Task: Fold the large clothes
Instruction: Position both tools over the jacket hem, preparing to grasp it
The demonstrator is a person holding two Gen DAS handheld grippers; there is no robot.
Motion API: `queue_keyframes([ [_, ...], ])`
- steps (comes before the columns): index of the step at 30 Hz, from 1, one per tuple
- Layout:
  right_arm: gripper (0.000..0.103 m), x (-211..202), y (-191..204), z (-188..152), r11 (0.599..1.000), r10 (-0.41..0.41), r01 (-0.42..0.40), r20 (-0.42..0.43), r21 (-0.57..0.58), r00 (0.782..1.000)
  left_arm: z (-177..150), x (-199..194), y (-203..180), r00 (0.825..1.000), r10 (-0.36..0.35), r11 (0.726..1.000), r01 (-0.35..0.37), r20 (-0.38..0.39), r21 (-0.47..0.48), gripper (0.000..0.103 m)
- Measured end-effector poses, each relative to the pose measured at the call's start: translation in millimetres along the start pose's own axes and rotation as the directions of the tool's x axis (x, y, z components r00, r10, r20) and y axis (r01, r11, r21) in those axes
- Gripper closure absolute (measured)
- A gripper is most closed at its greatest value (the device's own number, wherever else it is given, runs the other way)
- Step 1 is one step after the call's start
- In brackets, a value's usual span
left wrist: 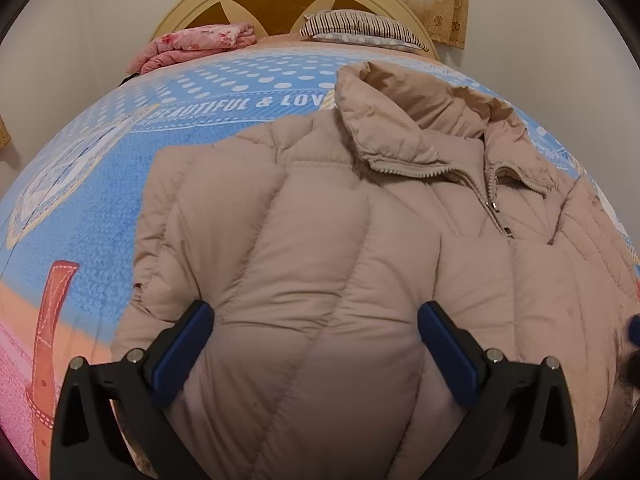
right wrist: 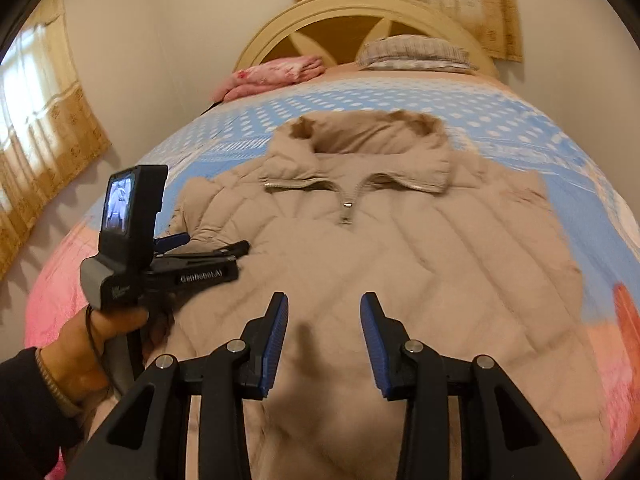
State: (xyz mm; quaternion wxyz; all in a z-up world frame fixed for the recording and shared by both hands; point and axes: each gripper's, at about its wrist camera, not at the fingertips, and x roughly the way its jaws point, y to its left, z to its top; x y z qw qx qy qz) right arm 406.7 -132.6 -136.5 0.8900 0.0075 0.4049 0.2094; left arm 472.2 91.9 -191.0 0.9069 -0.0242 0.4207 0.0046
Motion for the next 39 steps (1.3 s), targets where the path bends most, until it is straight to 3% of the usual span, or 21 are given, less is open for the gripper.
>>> queue_keyframes([
  [3,0.064,38,5,-6,0.998,-0.044,0.041,-0.062,-0.039,0.997,0,-4,2,1.0,0.002,1.0,-0.002,0.007,-0.007,0.0],
  [6,0.064,51,0,-16,0.999,-0.029,0.027,-0.076,-0.026,0.997,2,-19,0,0.999,0.037,0.999,-0.037,0.037,-0.001,0.0],
  [11,0.064,53,-7,-24,1.0,0.005,-0.004,-0.047,0.017,0.999,24,-45,-2,0.995,-0.029,1.0,0.03,0.097,-0.007,0.0],
  [14,0.065,53,-8,-25,1.0,0.007,-0.006,-0.034,0.021,0.999,40,-32,5,0.997,-0.058,0.996,0.061,0.05,-0.064,0.0],
  [17,0.064,52,-12,-26,0.999,0.032,-0.031,-0.025,0.042,0.999,40,1,12,0.999,0.003,0.997,-0.007,-0.045,-0.078,0.0],
  [19,0.064,51,-14,-27,0.998,0.045,-0.044,-0.02,0.053,0.999,31,17,17,0.997,0.003,0.997,-0.01,-0.081,-0.082,0.0],
  [39,0.064,52,-13,-28,0.997,0.047,-0.046,-0.026,0.058,0.999,22,24,18,0.999,0.023,0.997,-0.026,-0.05,-0.067,0.0],
])
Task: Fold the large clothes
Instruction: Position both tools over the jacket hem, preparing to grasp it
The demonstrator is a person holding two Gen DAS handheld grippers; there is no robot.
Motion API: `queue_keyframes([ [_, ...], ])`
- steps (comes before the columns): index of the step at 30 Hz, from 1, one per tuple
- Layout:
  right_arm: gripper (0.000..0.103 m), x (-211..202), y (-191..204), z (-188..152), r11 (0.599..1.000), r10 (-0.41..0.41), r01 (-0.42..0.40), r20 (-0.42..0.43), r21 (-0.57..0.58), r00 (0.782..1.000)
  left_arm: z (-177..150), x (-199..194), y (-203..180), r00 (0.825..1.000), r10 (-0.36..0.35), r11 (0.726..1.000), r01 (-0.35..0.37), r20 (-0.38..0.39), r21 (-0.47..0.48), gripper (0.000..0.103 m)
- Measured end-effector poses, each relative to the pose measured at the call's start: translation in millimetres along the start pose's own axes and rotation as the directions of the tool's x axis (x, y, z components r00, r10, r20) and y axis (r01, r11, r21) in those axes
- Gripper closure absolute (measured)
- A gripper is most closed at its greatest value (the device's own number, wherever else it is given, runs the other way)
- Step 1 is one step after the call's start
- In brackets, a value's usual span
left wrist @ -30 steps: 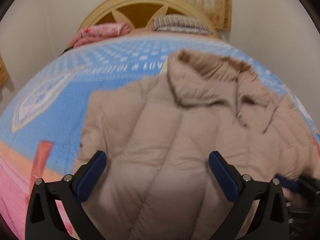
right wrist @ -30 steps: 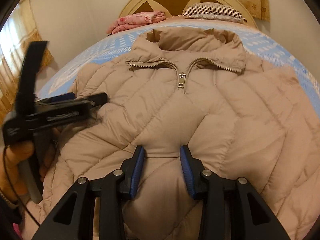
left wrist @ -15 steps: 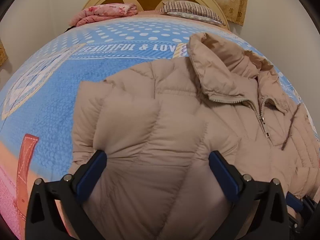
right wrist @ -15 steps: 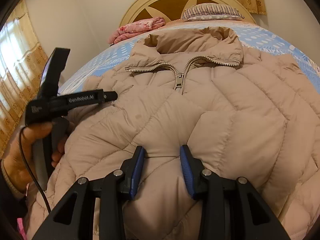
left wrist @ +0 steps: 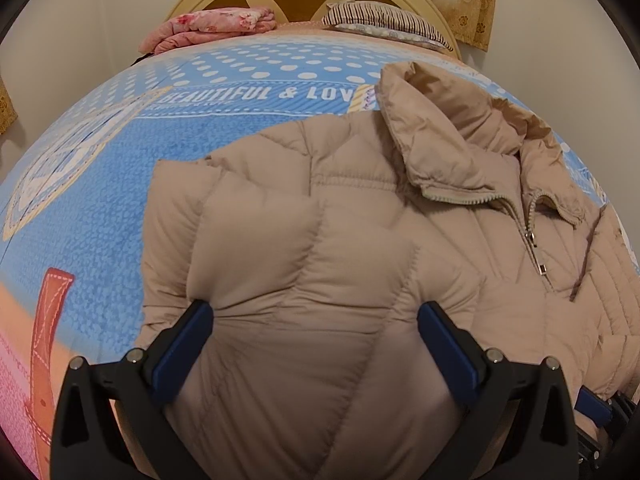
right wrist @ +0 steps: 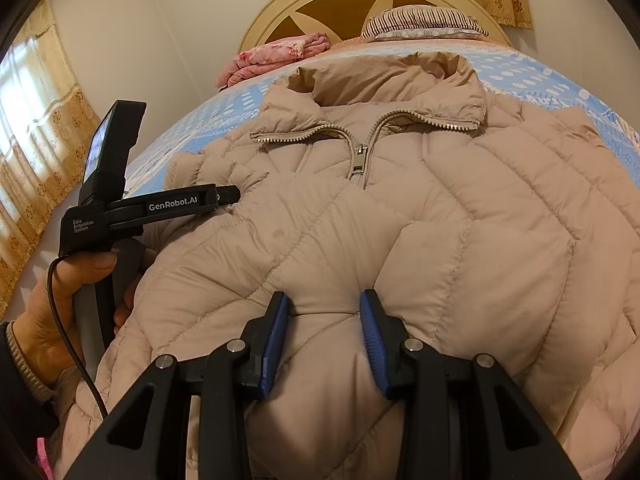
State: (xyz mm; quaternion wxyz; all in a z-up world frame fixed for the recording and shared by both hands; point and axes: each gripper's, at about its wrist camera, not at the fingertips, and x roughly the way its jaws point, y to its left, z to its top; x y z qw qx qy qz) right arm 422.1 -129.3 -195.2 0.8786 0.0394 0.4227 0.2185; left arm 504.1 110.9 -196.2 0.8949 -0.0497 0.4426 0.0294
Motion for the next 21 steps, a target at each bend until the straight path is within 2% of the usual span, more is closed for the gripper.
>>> queue_keyframes([
  [9,0.064,0,-2,-1,1.0,0.012,-0.012,0.004,0.012,1.0,1,-3,-3,1.0,0.02,1.0,-0.02,-0.011,0.01,0.0],
  [12,0.064,0,-5,-1,0.999,0.028,-0.028,0.006,0.026,1.0,3,-25,-8,1.0,0.025,0.999,-0.025,0.004,0.022,0.0],
  [14,0.064,0,-6,-1,0.999,0.035,-0.035,0.009,0.032,0.999,6,-52,-16,0.998,-0.005,0.999,0.003,0.064,0.04,0.0],
  [16,0.064,0,-6,-1,0.999,0.038,-0.039,0.011,0.035,0.999,9,-75,-30,0.993,-0.046,0.996,0.038,0.109,0.083,0.0],
  [18,0.064,0,-7,-1,0.998,0.043,-0.043,0.013,0.038,0.999,9,-80,-44,0.992,-0.063,0.991,0.049,0.112,0.128,0.0],
  [21,0.064,-1,-9,-1,0.998,0.051,-0.052,0.017,0.046,0.999,-1,-63,-67,0.996,-0.02,0.978,0.0,0.091,0.208,0.0],
])
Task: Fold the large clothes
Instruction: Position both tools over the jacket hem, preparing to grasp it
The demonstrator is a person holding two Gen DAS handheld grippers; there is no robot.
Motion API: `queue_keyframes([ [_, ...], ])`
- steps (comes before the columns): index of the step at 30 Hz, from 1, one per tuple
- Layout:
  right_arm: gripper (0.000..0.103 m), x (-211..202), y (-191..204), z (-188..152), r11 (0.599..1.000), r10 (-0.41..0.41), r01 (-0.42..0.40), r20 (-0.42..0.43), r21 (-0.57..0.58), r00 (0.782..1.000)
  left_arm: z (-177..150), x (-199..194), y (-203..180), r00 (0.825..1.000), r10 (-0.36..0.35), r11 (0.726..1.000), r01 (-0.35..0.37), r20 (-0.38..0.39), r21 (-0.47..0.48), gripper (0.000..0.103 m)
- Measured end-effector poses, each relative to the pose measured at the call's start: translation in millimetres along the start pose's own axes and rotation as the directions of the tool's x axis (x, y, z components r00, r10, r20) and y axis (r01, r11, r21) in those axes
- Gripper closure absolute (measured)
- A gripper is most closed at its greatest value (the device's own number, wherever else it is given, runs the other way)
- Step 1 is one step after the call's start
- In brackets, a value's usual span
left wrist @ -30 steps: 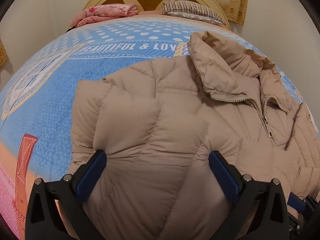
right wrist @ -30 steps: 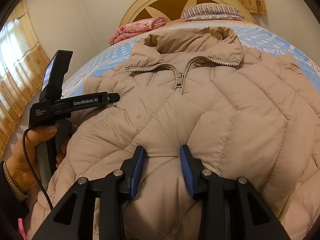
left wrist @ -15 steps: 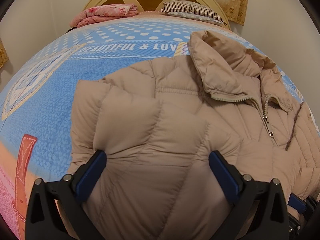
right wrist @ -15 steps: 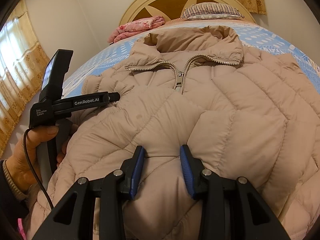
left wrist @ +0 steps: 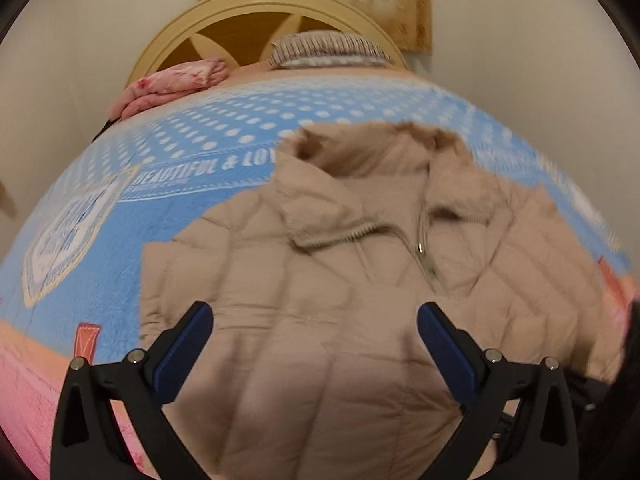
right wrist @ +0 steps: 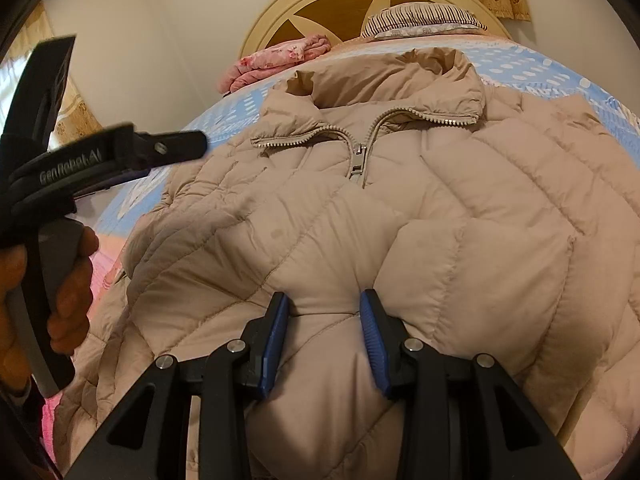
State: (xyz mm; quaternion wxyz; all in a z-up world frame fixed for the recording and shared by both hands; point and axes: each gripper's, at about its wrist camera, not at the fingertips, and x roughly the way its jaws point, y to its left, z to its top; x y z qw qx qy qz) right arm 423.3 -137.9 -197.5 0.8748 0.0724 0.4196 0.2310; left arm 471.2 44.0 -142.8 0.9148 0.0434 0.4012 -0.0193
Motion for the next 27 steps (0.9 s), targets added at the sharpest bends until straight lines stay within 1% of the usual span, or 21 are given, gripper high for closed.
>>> queue_keyframes([
  [1,0.064,0,0,0,1.0,0.003,-0.003,0.001,0.002,1.0,-6,13,-4,0.999,0.036,0.999,-0.036,-0.025,0.019,0.0],
  [2,0.064,-1,-1,0,1.0,0.006,-0.006,0.001,0.004,1.0,-11,23,-6,0.997,0.052,0.998,-0.05,-0.051,0.027,0.0],
  [3,0.064,-1,-1,1,1.0,0.01,-0.01,0.002,0.006,1.0,-19,37,-6,0.995,0.045,0.999,-0.043,-0.086,0.028,0.0],
  [6,0.064,-4,-4,2,0.999,0.036,-0.036,0.004,0.023,0.999,-28,44,6,0.997,-0.023,0.999,0.021,-0.071,-0.035,0.0],
  [8,0.064,-8,-8,5,0.997,0.066,-0.065,-0.006,0.04,0.998,-28,44,9,0.997,-0.039,0.998,0.036,-0.066,-0.045,0.0],
  [9,0.064,-12,-9,10,0.996,0.071,-0.07,-0.022,0.047,0.997,-29,45,11,0.997,-0.043,0.998,0.04,-0.063,-0.046,0.0],
  [11,0.064,-21,-10,21,0.996,0.08,-0.079,-0.027,0.049,0.996,-29,46,14,0.997,-0.051,0.997,0.048,-0.061,-0.054,0.0],
  [12,0.064,-28,-10,29,0.995,0.087,-0.086,-0.017,0.042,0.996,-29,46,15,0.997,-0.052,0.997,0.049,-0.06,-0.055,0.0],
  [14,0.063,-37,-13,52,0.997,0.075,-0.075,-0.01,0.019,0.997,-28,47,15,0.997,-0.056,0.997,0.053,-0.062,-0.054,0.0],
  [16,0.062,-38,-25,80,0.998,0.066,-0.066,-0.018,0.018,0.998,-27,48,17,0.995,-0.069,0.996,0.065,-0.066,-0.062,0.0],
  [17,0.062,-34,-35,95,0.998,0.06,-0.059,-0.025,0.029,0.998,-29,45,13,0.995,-0.069,0.996,0.065,-0.066,-0.062,0.0],
  [19,0.062,-26,-54,127,1.0,-0.025,0.025,-0.01,0.008,1.0,-30,44,9,0.995,-0.074,0.995,0.07,-0.067,-0.068,0.0],
  [20,0.062,-18,-66,145,0.997,-0.075,0.075,-0.004,0.004,0.997,-29,44,9,0.995,-0.074,0.995,0.07,-0.064,-0.07,0.0],
  [22,0.061,0,-89,170,0.996,-0.084,0.085,-0.033,0.04,0.996,-30,44,9,0.996,-0.073,0.995,0.069,-0.058,-0.071,0.0],
  [24,0.061,19,-108,193,0.992,-0.103,0.105,-0.039,0.069,0.994,-30,44,9,0.996,-0.076,0.995,0.072,-0.055,-0.074,0.0],
  [27,0.061,41,-114,218,0.993,-0.115,0.116,-0.044,0.029,0.992,-31,43,10,0.996,-0.077,0.994,0.073,-0.052,-0.076,0.0],
])
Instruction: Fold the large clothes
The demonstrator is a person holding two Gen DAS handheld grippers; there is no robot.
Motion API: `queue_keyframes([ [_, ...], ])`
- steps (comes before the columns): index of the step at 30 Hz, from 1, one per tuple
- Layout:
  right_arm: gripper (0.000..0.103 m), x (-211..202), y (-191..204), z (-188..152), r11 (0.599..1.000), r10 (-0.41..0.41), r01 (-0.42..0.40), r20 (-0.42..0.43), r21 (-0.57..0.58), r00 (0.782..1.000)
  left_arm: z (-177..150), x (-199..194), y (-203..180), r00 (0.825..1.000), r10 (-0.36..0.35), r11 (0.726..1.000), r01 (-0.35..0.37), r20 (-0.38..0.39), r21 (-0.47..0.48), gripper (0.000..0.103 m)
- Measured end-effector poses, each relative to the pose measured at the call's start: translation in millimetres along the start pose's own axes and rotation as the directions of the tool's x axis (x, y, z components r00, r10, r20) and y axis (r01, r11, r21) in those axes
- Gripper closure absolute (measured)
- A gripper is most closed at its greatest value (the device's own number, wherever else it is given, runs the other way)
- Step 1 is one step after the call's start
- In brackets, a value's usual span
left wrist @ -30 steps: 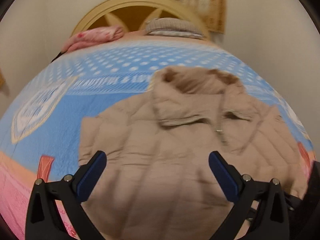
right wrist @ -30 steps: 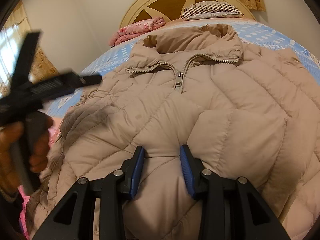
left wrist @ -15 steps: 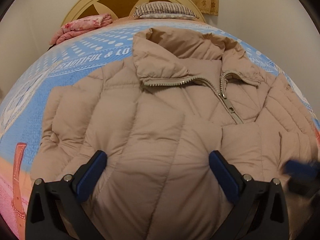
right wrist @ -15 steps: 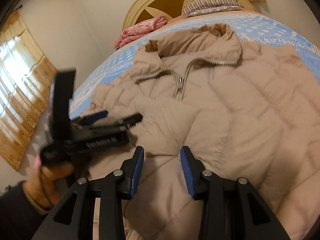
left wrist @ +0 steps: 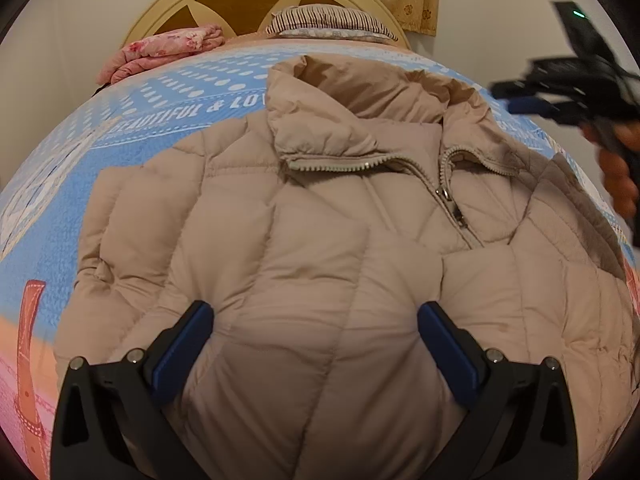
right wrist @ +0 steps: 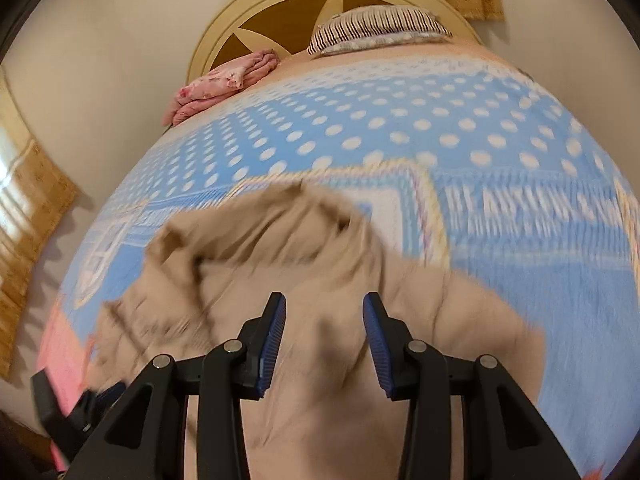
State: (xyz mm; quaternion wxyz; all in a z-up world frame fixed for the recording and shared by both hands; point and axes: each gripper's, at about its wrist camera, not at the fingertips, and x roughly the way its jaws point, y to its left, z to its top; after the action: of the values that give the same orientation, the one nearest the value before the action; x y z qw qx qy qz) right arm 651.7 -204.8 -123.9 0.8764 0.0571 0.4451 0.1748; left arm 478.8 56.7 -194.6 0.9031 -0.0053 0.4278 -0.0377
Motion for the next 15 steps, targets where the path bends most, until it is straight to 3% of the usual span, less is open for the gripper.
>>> queue_keyframes([
  [4,0.061,33,8,28,0.996,-0.034,0.029,-0.051,-0.083,0.998,0,0,2,1.0,-0.009,1.0,0.009,0.002,-0.005,0.0],
  [8,0.062,55,9,39,0.978,-0.134,0.121,-0.066,-0.168,0.989,0,0,3,1.0,-0.018,1.0,0.018,0.002,-0.014,0.0],
  [11,0.061,61,3,44,0.973,-0.17,0.158,-0.061,-0.171,0.984,0,0,2,1.0,-0.02,1.0,0.02,0.003,-0.016,0.0],
  [12,0.061,61,-1,46,0.979,-0.145,0.135,-0.057,-0.15,0.988,0,0,2,1.0,-0.02,1.0,0.02,0.004,-0.016,0.0],
  [13,0.052,61,-4,47,0.988,-0.1,0.092,-0.058,-0.128,0.993,0,0,2,1.0,-0.02,1.0,0.02,0.004,-0.016,0.0],
  [14,0.037,62,-6,48,0.991,-0.077,0.07,-0.058,-0.116,0.995,0,0,2,1.0,-0.02,1.0,0.02,0.005,-0.016,0.0],
  [15,0.033,62,-5,49,0.99,-0.08,0.073,-0.052,-0.118,0.995,0,0,2,1.0,-0.02,1.0,0.02,0.005,-0.017,0.0],
])
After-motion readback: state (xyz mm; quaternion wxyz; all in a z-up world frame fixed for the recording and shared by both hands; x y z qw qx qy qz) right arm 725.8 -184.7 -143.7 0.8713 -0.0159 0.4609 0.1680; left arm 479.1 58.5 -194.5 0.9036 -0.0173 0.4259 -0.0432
